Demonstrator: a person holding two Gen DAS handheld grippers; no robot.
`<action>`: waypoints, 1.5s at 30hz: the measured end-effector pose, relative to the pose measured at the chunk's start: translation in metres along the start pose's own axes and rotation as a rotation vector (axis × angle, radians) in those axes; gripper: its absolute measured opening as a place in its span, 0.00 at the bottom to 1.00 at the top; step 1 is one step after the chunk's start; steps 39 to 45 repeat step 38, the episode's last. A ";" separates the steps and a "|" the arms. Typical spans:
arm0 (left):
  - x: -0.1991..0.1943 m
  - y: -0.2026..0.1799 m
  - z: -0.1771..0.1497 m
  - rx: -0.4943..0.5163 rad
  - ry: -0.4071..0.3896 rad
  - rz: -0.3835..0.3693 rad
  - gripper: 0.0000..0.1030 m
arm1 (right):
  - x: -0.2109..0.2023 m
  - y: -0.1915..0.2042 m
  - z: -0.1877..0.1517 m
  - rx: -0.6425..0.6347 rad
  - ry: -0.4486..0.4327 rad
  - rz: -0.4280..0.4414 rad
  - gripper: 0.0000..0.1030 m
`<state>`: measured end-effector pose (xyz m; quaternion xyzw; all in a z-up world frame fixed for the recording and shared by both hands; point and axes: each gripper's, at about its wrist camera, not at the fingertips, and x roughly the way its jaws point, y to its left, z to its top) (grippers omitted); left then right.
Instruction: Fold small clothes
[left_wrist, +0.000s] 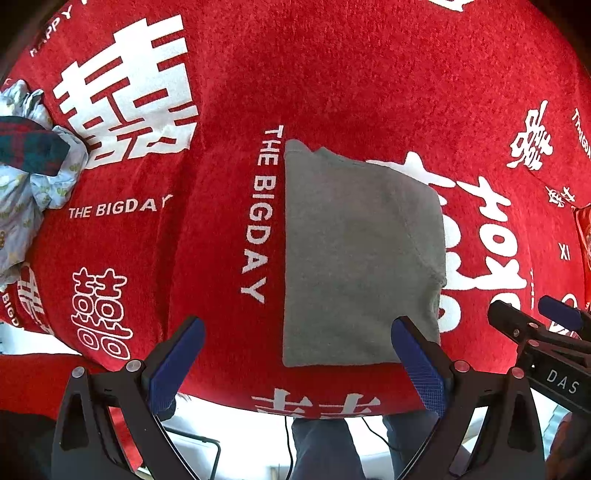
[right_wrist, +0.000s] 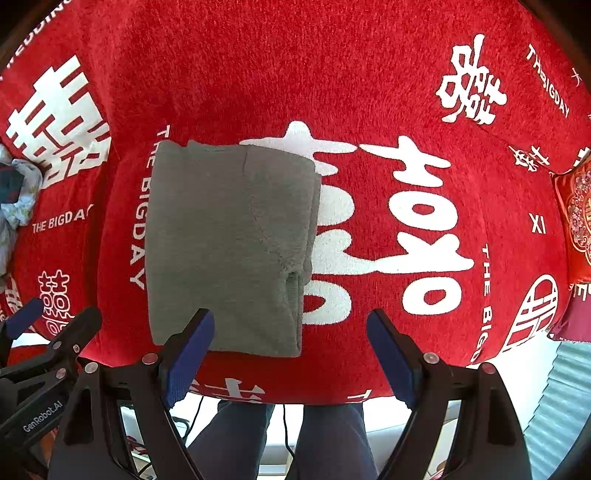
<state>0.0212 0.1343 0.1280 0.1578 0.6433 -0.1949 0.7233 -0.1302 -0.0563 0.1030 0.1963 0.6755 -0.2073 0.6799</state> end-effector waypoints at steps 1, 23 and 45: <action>0.000 0.000 0.000 -0.002 -0.002 0.002 0.98 | 0.000 0.000 0.000 0.000 -0.001 0.001 0.84; -0.002 0.010 0.001 -0.032 -0.019 0.024 0.98 | 0.001 0.001 -0.001 0.007 -0.001 0.015 0.84; -0.004 0.015 0.001 -0.033 -0.053 0.035 0.98 | 0.006 0.002 -0.007 0.028 -0.001 -0.001 0.84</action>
